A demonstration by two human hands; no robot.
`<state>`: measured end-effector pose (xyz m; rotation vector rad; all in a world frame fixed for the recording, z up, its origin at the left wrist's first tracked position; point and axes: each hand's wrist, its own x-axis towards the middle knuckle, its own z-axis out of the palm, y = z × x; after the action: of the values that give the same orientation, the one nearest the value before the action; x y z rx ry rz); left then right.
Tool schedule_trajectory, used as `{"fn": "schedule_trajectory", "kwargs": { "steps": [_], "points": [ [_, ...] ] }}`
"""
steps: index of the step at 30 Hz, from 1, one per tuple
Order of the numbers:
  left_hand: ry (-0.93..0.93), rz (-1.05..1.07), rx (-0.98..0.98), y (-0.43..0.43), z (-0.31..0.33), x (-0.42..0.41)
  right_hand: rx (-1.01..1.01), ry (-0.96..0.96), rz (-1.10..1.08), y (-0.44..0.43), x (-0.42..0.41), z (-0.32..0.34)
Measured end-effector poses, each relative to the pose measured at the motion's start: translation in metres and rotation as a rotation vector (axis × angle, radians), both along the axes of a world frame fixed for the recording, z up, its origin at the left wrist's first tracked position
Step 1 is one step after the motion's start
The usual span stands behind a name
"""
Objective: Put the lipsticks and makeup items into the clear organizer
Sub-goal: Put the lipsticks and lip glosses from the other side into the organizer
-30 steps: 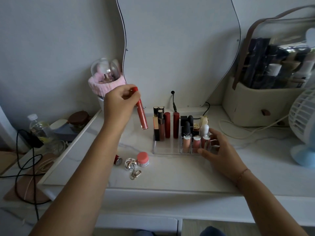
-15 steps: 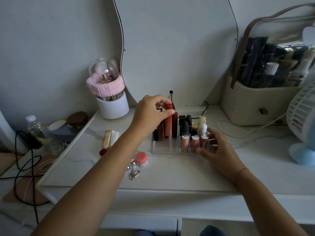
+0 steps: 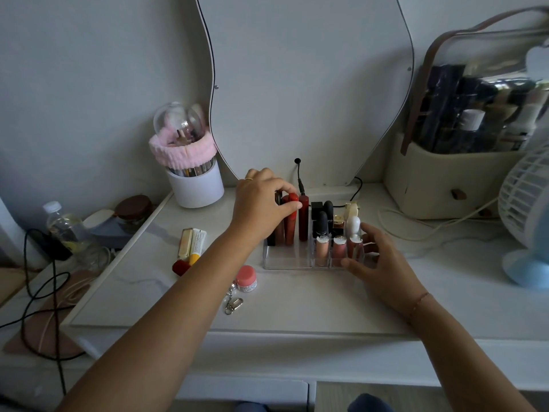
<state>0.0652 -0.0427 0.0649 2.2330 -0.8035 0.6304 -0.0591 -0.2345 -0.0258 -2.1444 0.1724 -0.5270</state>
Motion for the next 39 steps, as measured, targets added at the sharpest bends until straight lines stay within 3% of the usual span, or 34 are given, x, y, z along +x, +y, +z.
{"fn": "schedule_trajectory", "kwargs": {
  "steps": [9,16,21,25,29,39],
  "points": [
    [0.004,-0.026,-0.014,0.003,0.004,0.000,0.004,0.005,-0.001,0.000,-0.001,0.001],
    [0.032,-0.066,-0.158,0.024,0.008,0.005,0.005,-0.001,0.007,-0.001,0.000,0.000],
    [0.063,0.095,-0.308,0.069,0.001,0.028,-0.002,0.002,0.008,-0.001,0.000,-0.001],
    [0.367,0.416,-0.152,0.115,-0.022,0.061,-0.007,0.003,0.005,-0.002,0.001,-0.003],
    [0.584,0.521,0.086,0.143,-0.049,0.074,0.004,-0.004,0.002,-0.002,0.002,-0.004],
    [0.594,0.574,0.010,0.152,-0.066,0.084,0.003,0.002,0.010,-0.003,0.002,-0.004]
  ]
}}
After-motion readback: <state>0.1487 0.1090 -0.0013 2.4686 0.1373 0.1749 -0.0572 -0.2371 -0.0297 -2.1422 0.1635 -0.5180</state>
